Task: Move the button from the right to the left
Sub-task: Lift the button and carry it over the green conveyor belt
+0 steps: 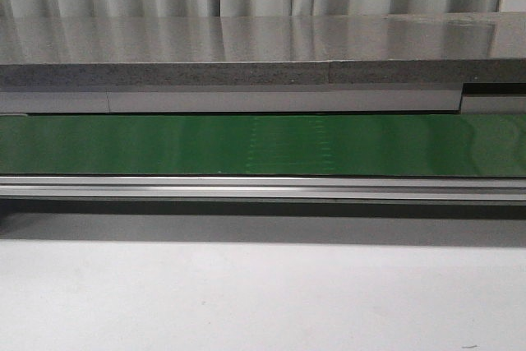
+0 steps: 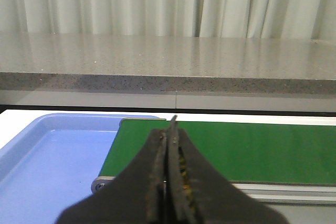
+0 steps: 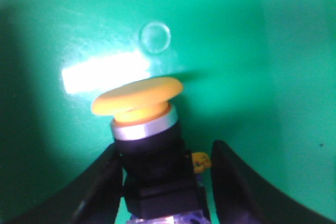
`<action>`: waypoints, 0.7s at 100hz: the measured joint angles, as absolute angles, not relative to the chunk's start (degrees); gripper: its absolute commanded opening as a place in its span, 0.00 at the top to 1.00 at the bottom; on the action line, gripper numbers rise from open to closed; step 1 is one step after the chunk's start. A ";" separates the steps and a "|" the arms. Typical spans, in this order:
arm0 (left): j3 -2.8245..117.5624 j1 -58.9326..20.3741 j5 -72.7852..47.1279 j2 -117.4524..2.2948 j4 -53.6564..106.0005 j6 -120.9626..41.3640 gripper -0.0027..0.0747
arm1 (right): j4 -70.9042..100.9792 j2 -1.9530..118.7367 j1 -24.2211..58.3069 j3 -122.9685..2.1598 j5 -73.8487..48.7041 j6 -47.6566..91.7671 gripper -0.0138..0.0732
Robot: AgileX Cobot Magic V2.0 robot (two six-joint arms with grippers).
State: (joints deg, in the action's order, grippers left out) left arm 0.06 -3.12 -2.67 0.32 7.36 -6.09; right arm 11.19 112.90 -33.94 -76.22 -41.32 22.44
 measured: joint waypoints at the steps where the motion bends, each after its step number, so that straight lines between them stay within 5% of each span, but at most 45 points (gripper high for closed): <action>1: 0.06 -3.12 -2.67 0.32 7.36 -6.09 0.99 | 11.19 112.90 -33.97 -76.30 -41.41 22.44 0.80; 70: 0.06 -3.12 -2.67 0.32 7.36 -6.09 0.99 | 12.01 95.67 -21.19 -77.00 -55.79 11.78 0.80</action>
